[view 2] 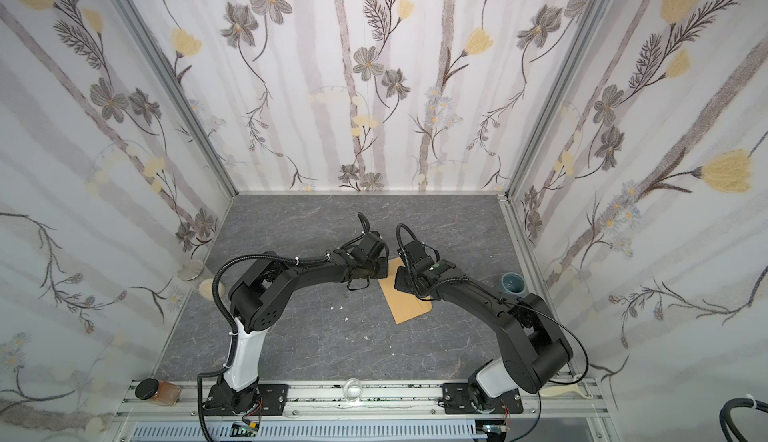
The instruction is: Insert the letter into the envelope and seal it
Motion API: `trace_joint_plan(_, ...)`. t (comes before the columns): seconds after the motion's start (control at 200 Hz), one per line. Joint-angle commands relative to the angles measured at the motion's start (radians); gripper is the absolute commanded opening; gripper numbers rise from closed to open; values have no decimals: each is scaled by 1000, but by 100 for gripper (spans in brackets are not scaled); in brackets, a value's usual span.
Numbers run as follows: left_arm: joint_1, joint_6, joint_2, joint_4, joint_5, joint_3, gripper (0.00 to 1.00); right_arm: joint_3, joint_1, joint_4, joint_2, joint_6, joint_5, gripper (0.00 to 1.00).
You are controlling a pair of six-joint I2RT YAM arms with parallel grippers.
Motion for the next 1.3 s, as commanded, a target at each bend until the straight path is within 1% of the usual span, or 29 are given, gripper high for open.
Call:
trace_joint_plan(0.0,-1,-14,8,-115,14,-7,18,-20,1,-42,-29,3,16,0)
trace_joint_plan(0.06,-1,-13,8,-115,13,-7,18,-34,2,-43,-30,9,3,0)
trace_joint_plan(0.075,-1,-14,8,-115,12,-8,18,-36,3,-45,-56,11,0,0)
trace_joint_plan(0.125,-1,-14,8,-115,13,-8,18,-45,9,-48,-64,16,-5,0)
trace_joint_plan(0.355,-1,-15,9,-115,17,-9,18,-80,16,-9,-43,28,-37,0)
trace_joint_plan(0.38,-2,-16,9,-114,17,-8,18,-78,16,-4,-8,28,-41,0)
trace_joint_plan(0.56,-2,-18,9,-110,19,-14,18,-33,12,36,84,10,-60,0)
trace_joint_plan(0.735,-3,-23,8,-107,21,-21,18,23,6,37,127,-5,-52,0)
trace_joint_plan(0.844,-4,-25,3,-106,19,-25,18,19,6,15,97,-3,-41,0)
trace_joint_plan(1.054,-4,-23,-4,-105,12,-32,18,-19,7,-53,-24,16,0,0)
trace_joint_plan(1.119,-4,-23,-1,-106,14,-30,18,-32,13,-65,-30,23,3,0)
trace_joint_plan(1.144,-4,-23,-1,-106,15,-30,18,-39,14,-66,-63,25,4,0)
trace_joint_plan(1.299,-4,-25,2,-104,13,-29,18,-84,21,-34,-60,44,-13,0)
